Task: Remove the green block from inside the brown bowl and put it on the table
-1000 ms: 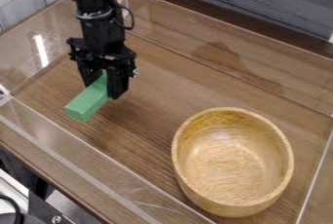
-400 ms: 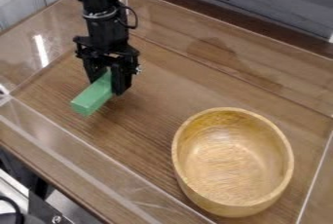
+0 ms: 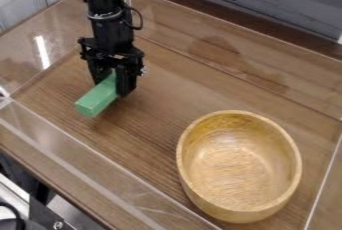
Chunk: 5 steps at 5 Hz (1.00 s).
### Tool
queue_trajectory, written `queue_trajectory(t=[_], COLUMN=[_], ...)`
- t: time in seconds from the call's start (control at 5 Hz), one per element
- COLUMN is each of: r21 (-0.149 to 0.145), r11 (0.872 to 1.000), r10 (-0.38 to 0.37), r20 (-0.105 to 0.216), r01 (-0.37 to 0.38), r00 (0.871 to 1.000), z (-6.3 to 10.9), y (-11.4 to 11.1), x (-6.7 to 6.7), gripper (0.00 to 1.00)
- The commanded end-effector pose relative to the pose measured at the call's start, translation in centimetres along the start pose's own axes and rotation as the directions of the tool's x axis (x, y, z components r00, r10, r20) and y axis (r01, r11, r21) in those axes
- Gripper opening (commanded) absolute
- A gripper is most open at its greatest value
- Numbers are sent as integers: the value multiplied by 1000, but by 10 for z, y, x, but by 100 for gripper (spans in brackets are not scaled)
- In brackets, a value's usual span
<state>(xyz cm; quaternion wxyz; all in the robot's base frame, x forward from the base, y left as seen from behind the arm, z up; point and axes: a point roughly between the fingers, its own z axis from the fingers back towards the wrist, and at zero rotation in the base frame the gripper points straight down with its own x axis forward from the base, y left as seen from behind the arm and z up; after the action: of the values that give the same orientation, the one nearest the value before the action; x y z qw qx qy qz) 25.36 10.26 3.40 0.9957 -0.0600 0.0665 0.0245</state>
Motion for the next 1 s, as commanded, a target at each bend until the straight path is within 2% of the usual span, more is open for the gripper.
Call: queue_trajectory(t=[0.0, 0.8], r21=[13, -9], r11=[1000, 1000], r10=[7, 10], r20=[49, 13], r01=[-8, -10], r00=[999, 1000], z=[14, 10], y=[7, 9], x=[9, 13], gripper=[0, 0])
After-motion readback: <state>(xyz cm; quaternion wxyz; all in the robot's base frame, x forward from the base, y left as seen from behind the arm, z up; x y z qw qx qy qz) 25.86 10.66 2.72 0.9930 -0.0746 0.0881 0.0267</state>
